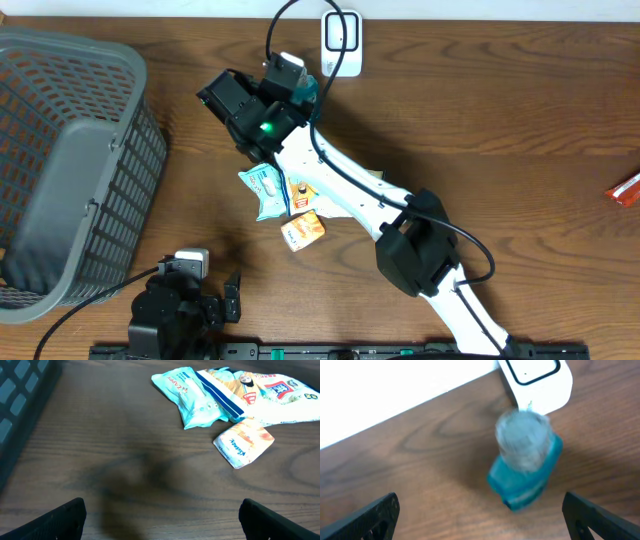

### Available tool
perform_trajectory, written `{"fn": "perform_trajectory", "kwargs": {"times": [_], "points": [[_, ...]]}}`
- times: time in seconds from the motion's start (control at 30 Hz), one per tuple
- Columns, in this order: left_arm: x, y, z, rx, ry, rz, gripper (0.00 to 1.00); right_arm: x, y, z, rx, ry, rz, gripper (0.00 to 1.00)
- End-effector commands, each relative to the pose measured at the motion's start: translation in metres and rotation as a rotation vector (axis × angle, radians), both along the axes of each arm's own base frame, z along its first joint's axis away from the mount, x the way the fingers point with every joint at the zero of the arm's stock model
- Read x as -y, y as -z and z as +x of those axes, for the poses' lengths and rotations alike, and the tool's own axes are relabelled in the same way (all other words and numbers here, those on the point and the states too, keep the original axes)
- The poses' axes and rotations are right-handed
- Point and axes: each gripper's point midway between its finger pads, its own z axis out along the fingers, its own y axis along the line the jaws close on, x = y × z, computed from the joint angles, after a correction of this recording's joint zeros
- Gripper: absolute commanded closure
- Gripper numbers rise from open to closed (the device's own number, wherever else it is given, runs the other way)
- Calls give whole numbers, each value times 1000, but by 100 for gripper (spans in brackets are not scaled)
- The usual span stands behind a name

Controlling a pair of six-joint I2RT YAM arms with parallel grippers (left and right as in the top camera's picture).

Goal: Scan the item barcode

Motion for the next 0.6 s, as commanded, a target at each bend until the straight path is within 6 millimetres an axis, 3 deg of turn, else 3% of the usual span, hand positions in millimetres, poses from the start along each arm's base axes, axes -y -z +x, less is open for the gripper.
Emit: {"fn": "perform_trajectory", "kwargs": {"times": [0.0, 0.4, 0.47, 0.57], "points": [[3, -2, -1, 4, 17, -4, 2, 23, 5, 15, 31, 74, -39, 1], [3, -2, -1, 4, 17, -4, 2, 36, 64, 45, -73, 66, 11, 1], [3, -2, -1, 4, 17, -4, 2, 38, 70, 47, -89, 65, 15, 5], [3, -2, -1, 4, 17, -4, 2, 38, 78, 46, -135, 43, 36, 25]]}}
